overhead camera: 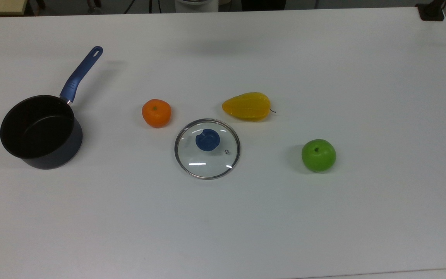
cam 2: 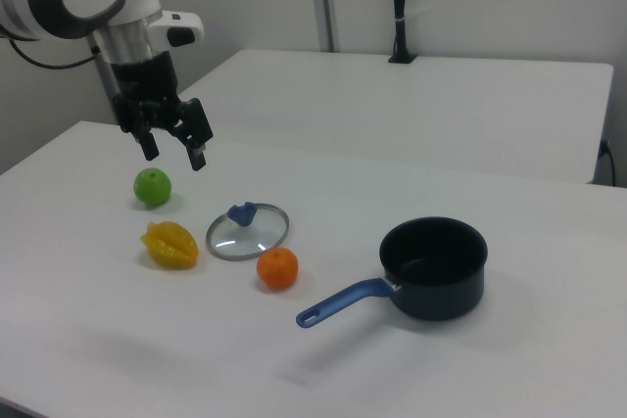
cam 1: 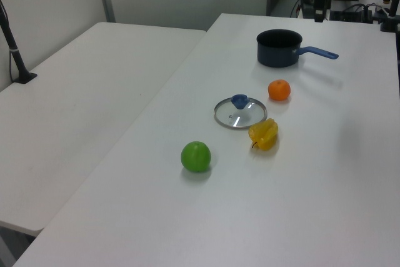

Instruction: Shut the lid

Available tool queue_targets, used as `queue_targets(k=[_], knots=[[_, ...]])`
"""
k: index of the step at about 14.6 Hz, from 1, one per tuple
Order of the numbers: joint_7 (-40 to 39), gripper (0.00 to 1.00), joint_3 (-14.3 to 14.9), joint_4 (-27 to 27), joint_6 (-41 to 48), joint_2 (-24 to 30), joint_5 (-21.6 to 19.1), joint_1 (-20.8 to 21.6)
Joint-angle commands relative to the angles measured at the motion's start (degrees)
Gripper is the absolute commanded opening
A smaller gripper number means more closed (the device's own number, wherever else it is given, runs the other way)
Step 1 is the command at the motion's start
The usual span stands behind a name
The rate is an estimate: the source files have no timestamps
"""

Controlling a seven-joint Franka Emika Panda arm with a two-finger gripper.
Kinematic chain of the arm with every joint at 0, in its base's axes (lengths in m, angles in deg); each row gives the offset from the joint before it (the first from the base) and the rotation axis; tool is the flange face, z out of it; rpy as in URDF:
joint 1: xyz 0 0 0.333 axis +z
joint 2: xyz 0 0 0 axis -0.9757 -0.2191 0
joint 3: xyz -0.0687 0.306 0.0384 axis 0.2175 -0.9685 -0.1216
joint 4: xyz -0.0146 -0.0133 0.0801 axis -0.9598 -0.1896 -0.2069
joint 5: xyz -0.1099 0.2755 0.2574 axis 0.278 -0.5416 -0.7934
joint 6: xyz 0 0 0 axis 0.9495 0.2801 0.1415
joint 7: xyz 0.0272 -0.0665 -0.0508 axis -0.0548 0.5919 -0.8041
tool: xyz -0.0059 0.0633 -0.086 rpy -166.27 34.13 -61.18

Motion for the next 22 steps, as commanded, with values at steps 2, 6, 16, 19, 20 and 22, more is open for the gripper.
queue_targets(k=[2, 6, 16, 19, 20, 22], knots=[[-1.1, 1.0, -0.1, -0.6, -0.4, 0.3, -0.4, -0.7], [-1.0, 1.0, -0.1, -1.0, -4.5, 0.0, -0.5, -0.4], [-0.1, 1.0, -0.5, -5.7, -26.2, -8.4, -1.3, 4.2], [0.0, 1.0, -0.5, -6.3, -32.2, -12.3, -1.4, 5.4], [-0.1, 1.0, -0.6, -6.5, -34.3, -13.9, -1.4, 5.7], [-0.1, 1.0, -0.6, -7.2, -39.8, -16.7, -1.4, 6.5]])
